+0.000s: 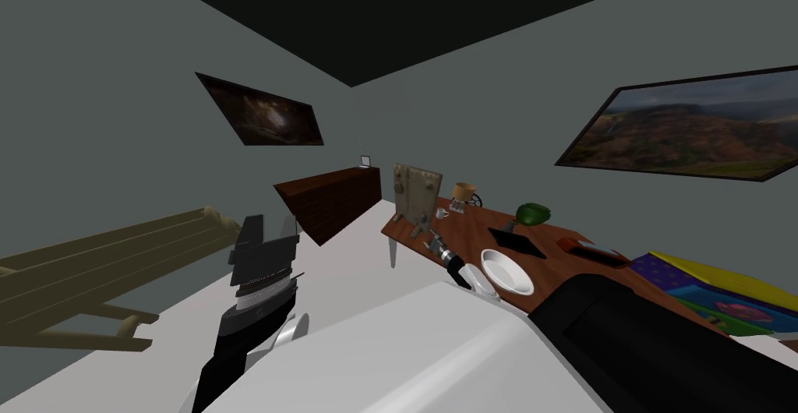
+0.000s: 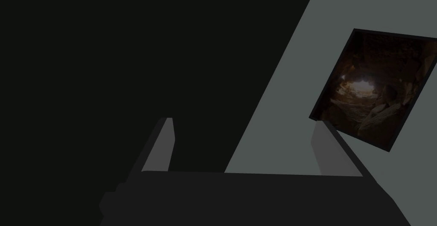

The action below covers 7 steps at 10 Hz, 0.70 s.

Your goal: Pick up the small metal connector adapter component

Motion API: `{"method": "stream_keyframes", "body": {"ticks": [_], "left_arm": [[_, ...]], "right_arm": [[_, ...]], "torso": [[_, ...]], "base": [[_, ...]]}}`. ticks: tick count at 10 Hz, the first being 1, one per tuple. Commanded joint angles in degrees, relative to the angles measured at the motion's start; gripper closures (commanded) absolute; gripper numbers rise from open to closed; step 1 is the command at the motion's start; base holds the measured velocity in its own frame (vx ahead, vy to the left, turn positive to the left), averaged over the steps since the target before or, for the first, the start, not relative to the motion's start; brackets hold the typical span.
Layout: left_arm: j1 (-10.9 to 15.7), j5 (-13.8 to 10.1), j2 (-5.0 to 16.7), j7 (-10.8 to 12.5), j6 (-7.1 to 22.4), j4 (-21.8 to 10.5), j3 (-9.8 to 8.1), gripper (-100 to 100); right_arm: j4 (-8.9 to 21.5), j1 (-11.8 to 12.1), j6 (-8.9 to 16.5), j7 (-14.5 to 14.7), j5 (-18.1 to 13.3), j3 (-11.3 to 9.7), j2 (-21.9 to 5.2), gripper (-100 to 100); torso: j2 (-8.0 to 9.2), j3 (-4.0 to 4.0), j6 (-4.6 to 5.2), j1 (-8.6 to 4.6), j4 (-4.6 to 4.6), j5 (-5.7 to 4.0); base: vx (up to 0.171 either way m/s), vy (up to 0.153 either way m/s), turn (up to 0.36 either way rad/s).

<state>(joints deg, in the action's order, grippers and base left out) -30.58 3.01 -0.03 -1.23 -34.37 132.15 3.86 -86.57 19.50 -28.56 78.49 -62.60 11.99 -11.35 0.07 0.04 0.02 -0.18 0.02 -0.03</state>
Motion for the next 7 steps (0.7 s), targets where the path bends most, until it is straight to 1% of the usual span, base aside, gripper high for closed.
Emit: {"method": "stream_keyframes", "body": {"ticks": [1,3,5,7], "left_arm": [[0.0,0.0,0.0,0.0,0.0,0.0,0.0,0],[0.0,0.0,0.0,0.0,0.0,0.0,0.0,0],[0.0,0.0,0.0,0.0,0.0,0.0,0.0,0],[0.0,0.0,0.01,0.0,0.0,0.0,0.0,0]], "right_arm": [[1.29,-0.22,-0.22,1.69,-0.66,0.54,0.56,-100],[4.11,-0.63,0.51,5.1,-3.76,1.44,1.95,-100],[6.56,-0.95,1.22,7.97,-6.35,2.25,3.89,-100],[8.59,-1.15,1.86,10.17,-8.38,2.94,6.46,-100]], "torso": [[0.0,0.0,0.0,0.0,0.0,0.0],[-0.02,-0.01,0.0,0.03,-0.01,0.0],[-0.01,0.0,0.01,-0.16,0.0,-0.03],[-0.1,-0.05,0.0,-0.19,-0.02,-0.05]], "base": [[-0.009,-0.036,-0.009],[-0.01,-0.049,-0.026],[-0.003,-0.1,-0.03],[0.012,-0.092,-0.023]]}}
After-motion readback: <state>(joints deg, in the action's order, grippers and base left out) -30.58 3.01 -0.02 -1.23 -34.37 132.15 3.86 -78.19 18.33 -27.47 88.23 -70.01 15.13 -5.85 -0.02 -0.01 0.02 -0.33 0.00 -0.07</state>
